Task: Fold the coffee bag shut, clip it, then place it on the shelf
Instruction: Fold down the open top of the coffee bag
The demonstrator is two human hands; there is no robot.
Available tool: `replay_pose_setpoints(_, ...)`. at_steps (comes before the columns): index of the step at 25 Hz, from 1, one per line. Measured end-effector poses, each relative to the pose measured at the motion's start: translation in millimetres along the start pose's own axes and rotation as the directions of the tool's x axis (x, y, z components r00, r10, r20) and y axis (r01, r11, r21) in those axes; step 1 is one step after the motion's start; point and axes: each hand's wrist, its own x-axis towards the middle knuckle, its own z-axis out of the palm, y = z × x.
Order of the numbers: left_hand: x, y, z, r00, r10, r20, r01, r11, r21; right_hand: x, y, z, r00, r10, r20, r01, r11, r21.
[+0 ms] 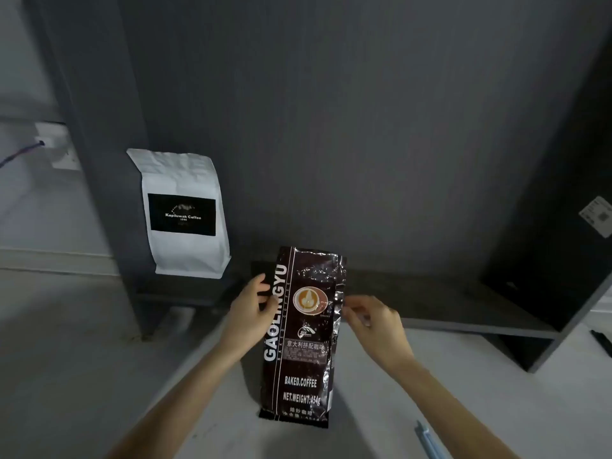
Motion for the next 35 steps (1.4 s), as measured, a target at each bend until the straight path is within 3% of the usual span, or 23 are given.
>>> replay_pose_setpoints(3,-2.0,-6.6,2.9,1.000,0.002,-0.023,-0.003,0.998,-0.057,2.6,7.7,8.5,0.982,0.177,0.059,-0.186,0.951,0.249)
replay_pose_setpoints(6,-9.7,-11.9,5.7,1.000,0.019,0.006,-0.018,0.993,-0.119,-0.1,11.1,18.5,0.961,0.246,0.127,-0.275,0.902,0.334)
replay_pose_setpoints(16,-39.3,-24.3,14.4,0.997,0.032,-0.071,-0.042,0.989,-0.139,-23.0,4.6,31.1,0.972,0.224,-0.069,-0.181,0.905,0.384)
replay_pose_setpoints(21,-41.5,-30.9,20.6,0.989,0.043,-0.145,-0.055,0.995,-0.082,-30.3,6.0,32.3,0.968,0.232,-0.095,-0.169,0.884,0.435)
replay_pose_setpoints(26,-42.9,-33.4,20.6,0.997,0.038,-0.072,-0.045,0.994,-0.102,-33.4,5.5,32.1,0.976,0.210,-0.062,-0.161,0.880,0.448)
replay_pose_setpoints(30,-41.3,-34.9,17.0,0.999,-0.029,-0.041,0.019,0.977,-0.211,-34.8,7.6,29.2,0.973,0.209,-0.096,-0.141,0.872,0.470)
replay_pose_setpoints(35,-40.4,-32.2,13.5,1.000,0.012,0.026,-0.004,0.960,-0.282,-33.8,12.4,24.3,0.977,0.206,-0.055,-0.152,0.857,0.493)
